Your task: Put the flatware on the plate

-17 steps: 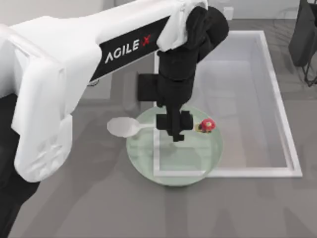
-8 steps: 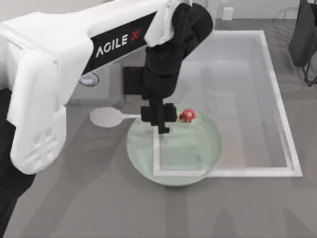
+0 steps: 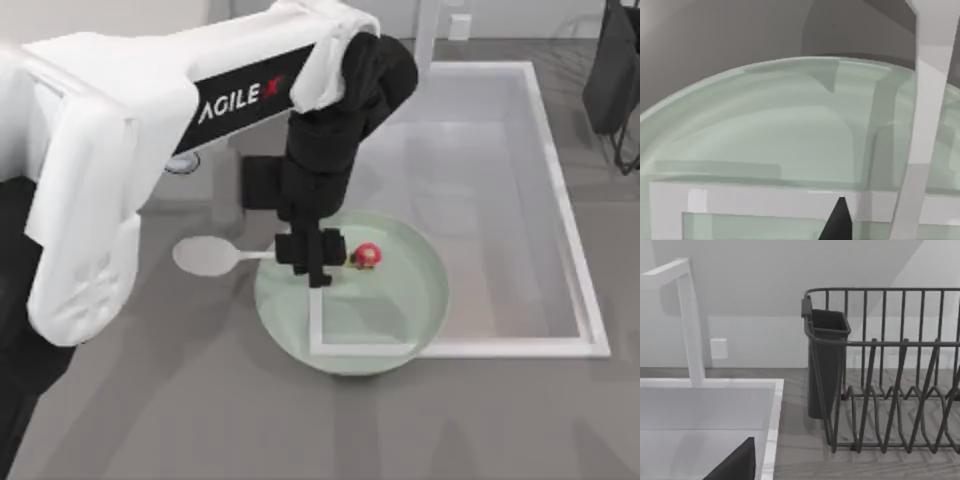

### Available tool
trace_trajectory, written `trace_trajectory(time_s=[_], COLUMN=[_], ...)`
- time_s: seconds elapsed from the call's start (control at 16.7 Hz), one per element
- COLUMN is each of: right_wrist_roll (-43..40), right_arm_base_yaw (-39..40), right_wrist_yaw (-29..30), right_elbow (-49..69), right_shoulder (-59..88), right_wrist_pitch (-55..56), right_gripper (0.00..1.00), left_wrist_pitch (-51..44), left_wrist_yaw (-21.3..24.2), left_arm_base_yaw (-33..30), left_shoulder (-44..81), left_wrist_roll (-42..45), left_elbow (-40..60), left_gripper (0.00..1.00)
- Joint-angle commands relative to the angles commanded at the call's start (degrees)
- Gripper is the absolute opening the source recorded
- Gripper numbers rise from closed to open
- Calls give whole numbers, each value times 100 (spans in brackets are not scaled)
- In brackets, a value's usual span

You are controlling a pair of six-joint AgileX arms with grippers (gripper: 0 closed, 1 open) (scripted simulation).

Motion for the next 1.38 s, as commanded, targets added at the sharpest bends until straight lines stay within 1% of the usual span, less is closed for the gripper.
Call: trace_trajectory(time_s=[0.6,1.02,1.38], right_wrist_roll=[0,0,0], right_arm_base_yaw=[0,0,0], right_wrist_yaw=[0,0,0], right_elbow=[0,0,0], right_shoulder=[0,0,0], right_wrist_pitch=[0,0,0], right_gripper=[100,100,100], left_wrist_pitch=[564,670,670], left_wrist_yaw=[498,563,563], left_arm_base_yaw=[-355,-399,-399], left_shoulder=[-121,-7,-7], left_wrist_roll=[0,5,5], left_elbow=[-210,-324,-324], left_gripper=[0,0,45])
